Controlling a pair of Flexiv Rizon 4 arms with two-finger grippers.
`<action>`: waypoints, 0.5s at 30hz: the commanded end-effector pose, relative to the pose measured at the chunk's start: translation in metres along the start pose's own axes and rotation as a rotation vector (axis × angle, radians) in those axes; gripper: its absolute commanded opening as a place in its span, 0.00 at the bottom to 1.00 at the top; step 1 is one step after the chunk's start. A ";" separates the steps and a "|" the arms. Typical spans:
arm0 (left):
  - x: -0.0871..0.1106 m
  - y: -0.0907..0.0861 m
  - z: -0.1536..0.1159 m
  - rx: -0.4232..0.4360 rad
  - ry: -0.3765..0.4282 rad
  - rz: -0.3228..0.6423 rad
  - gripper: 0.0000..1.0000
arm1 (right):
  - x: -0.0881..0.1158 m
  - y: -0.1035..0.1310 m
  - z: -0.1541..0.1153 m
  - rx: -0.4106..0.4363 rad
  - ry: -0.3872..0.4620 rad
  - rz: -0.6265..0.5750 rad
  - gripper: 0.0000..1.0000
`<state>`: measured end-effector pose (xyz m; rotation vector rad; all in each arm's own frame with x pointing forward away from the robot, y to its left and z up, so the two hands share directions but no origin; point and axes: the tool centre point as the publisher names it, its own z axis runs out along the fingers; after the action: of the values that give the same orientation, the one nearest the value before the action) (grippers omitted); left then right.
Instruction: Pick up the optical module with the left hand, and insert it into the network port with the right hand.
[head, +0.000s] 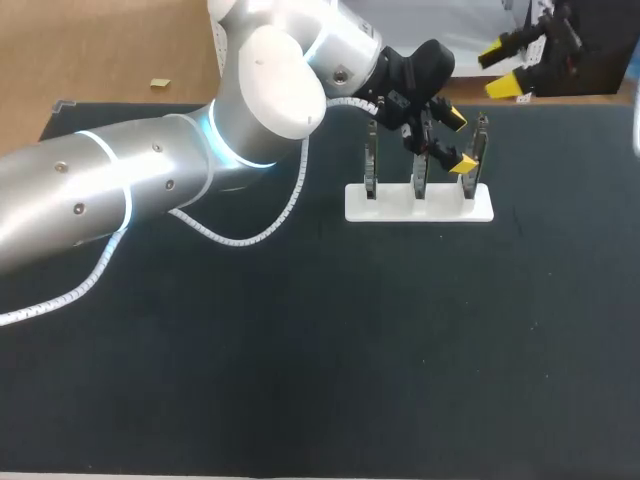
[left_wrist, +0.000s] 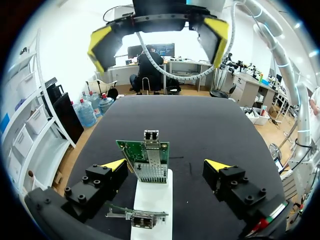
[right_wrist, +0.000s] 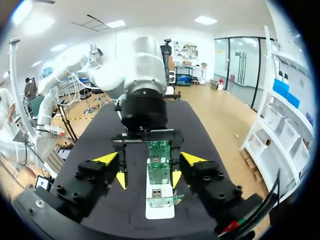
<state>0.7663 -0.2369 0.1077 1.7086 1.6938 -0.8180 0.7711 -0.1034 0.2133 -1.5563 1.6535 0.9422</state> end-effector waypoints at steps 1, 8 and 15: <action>-0.001 0.002 0.000 0.003 0.005 -0.001 1.00 | 0.001 -0.007 -0.001 -0.021 0.016 -0.002 0.00; -0.001 0.002 0.000 0.003 0.005 -0.001 1.00 | 0.012 -0.005 0.006 -0.032 0.040 0.016 0.00; -0.001 0.002 0.000 0.003 0.005 -0.001 1.00 | 0.019 -0.005 0.010 -0.018 0.073 0.000 0.00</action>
<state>0.7664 -0.2368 0.1077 1.7085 1.6939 -0.8179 0.7775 -0.1066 0.1925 -1.6189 1.6963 0.9251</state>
